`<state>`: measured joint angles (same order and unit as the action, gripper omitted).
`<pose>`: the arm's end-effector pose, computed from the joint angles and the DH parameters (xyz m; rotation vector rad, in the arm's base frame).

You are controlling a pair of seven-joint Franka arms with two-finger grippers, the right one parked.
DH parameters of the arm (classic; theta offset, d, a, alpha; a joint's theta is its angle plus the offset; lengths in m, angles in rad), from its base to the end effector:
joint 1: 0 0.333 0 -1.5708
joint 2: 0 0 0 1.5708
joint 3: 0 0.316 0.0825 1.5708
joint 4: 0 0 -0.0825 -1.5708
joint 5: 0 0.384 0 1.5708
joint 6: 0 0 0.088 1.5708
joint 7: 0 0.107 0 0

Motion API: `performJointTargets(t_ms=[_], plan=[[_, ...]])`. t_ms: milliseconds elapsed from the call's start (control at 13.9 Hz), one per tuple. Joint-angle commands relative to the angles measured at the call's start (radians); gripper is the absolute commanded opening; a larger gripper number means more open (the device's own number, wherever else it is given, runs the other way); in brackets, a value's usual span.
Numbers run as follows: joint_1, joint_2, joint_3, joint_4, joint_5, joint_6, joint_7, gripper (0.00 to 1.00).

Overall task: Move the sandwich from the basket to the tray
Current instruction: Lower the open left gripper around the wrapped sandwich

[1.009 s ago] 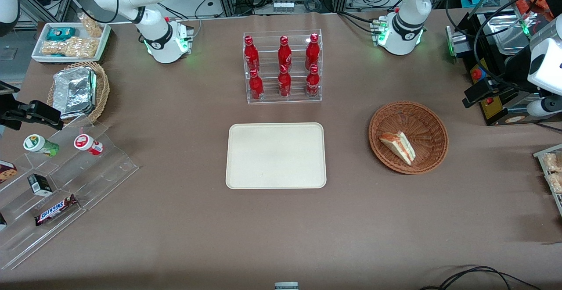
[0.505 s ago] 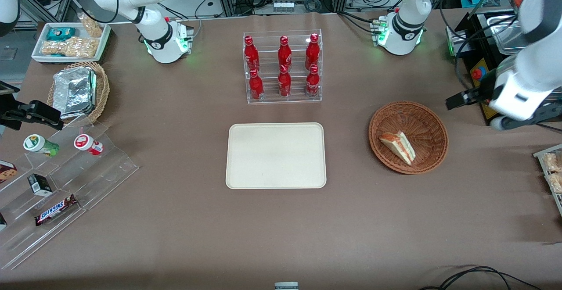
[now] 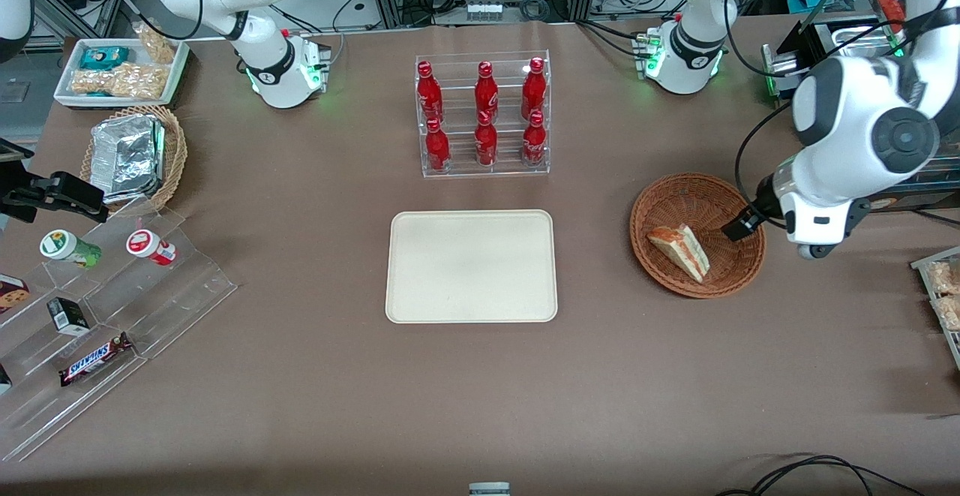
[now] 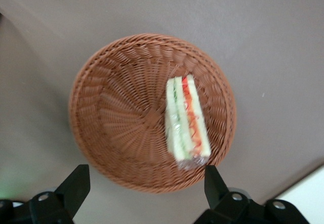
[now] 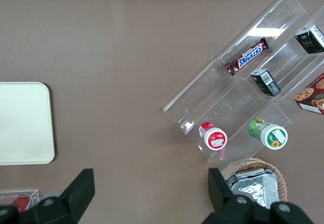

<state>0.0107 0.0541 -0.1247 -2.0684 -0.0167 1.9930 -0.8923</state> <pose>0.5396 -0.0623 0.3958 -2.8566 -1.1840 0.1912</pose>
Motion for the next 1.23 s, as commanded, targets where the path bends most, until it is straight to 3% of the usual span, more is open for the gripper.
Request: performJointTargets(t_ms=[0, 360, 1009, 1153], plan=[[-0.014, 0.021, -0.029, -0.058, -0.003, 0.122, -0.132, 1.0], [-0.038, 0.085, -0.059, -0.172, 0.004, 0.292, -0.149, 1.0], [-0.038, 0.145, -0.07, -0.199, 0.011, 0.322, -0.148, 1.0], [-0.037, 0.158, -0.07, -0.196, 0.015, 0.323, -0.148, 0.94]])
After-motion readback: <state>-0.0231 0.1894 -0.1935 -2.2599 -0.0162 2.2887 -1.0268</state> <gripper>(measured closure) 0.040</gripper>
